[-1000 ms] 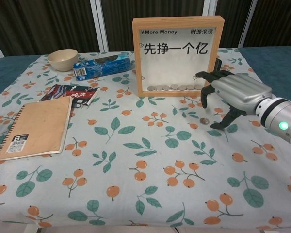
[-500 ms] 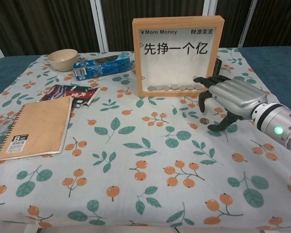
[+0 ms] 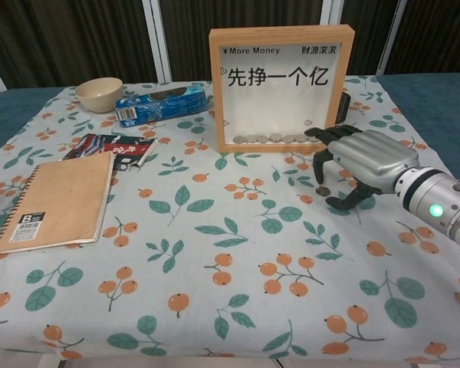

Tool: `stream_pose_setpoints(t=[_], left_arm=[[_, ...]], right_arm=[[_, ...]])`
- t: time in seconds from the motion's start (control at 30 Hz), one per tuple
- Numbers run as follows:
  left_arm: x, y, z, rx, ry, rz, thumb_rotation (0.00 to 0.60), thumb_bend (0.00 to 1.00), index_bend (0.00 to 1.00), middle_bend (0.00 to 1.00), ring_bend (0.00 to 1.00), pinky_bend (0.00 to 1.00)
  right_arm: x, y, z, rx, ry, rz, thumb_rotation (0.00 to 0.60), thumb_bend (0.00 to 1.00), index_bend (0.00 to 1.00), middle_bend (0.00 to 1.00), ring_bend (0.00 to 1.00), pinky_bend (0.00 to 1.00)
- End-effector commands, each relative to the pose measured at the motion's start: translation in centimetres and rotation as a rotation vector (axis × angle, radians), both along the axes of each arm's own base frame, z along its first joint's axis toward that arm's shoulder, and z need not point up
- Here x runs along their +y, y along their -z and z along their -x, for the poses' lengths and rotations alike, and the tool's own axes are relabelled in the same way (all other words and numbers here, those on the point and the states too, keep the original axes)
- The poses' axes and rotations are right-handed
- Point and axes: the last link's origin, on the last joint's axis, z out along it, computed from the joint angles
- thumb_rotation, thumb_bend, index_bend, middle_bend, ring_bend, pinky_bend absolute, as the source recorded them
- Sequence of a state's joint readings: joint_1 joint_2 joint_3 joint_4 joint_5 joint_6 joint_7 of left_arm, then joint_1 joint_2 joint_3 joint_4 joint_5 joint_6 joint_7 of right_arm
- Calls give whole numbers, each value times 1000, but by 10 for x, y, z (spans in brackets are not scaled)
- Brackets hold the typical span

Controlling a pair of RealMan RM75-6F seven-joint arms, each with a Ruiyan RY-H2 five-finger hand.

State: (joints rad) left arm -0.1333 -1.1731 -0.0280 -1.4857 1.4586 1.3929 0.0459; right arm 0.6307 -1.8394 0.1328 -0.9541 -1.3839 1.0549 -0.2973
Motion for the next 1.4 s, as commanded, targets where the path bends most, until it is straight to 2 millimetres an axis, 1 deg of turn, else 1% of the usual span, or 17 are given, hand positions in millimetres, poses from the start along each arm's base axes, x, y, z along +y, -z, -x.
stream_pose_setpoints(t=[0.03, 0.2, 0.4, 0.63, 1.0, 1.4], left_arm=[[0, -1, 1, -1, -2, 0, 600, 370, 0, 0, 0, 0], [0, -1, 1, 0, -4, -1, 600, 370, 0, 0, 0, 0], [-1, -1, 2, 0, -7, 0, 600, 370, 0, 0, 0, 0], [-1, -1, 3, 0, -9, -2, 600, 370, 0, 0, 0, 0], [-1, 0, 5, 0, -15, 4, 600, 371, 0, 0, 0, 0], [0, 1, 5, 1, -17, 4, 600, 370, 0, 0, 0, 0]], right_arm=[[0, 1, 0, 0, 2, -1, 600, 394, 600, 40, 0, 0], [0, 2, 1, 6, 5, -7, 600, 394, 597, 41, 0, 0], [0, 3, 2, 12, 11, -13, 600, 394, 569, 42, 0, 0], [1, 5, 2, 14, 15, -19, 600, 393, 571, 42, 0, 0], [1, 7, 5, 21, 23, -25, 600, 394, 590, 42, 0, 0], [-3, 7, 3, 15, 23, -11, 600, 408, 652, 68, 0, 0]])
